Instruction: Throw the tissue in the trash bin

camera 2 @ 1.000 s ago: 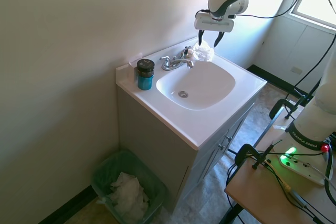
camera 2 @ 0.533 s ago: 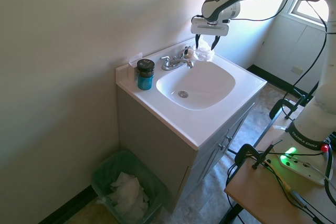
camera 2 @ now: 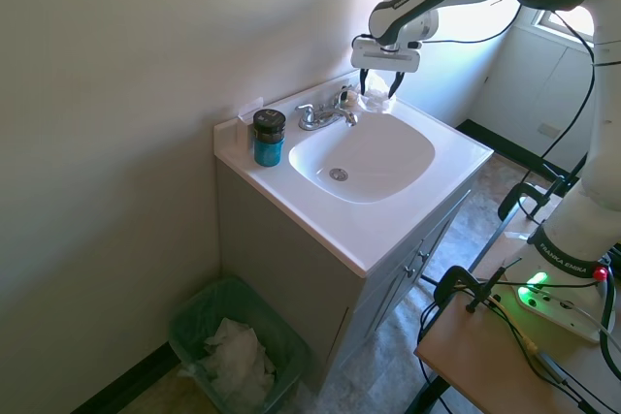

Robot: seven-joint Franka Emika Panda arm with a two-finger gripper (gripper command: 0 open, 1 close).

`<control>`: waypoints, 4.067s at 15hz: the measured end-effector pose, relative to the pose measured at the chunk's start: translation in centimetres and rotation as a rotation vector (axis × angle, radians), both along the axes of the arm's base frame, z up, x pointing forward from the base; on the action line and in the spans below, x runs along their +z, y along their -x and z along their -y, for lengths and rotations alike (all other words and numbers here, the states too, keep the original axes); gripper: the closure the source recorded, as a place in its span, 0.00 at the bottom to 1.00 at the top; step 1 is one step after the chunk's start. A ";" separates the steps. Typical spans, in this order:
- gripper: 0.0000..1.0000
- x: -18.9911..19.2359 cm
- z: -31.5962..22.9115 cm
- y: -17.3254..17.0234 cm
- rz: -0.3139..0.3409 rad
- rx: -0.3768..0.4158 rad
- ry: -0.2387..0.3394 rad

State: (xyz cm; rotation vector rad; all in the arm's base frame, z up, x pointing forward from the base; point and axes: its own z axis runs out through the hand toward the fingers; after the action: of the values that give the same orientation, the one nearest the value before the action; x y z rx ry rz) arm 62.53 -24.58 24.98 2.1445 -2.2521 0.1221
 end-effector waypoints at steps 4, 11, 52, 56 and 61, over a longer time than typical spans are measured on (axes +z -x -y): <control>1.00 -0.2 0.1 -0.4 0.007 0.003 -0.006; 1.00 -0.2 0.2 -0.4 0.011 0.012 -0.006; 1.00 13.7 -60.3 9.3 0.173 0.707 0.226; 1.00 8.5 -63.6 9.5 0.090 0.762 0.234; 1.00 5.9 -65.2 9.8 -0.007 0.809 0.184</control>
State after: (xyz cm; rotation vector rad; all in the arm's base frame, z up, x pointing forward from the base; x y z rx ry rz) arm 52.69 40.62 30.92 2.7628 -1.1731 0.3143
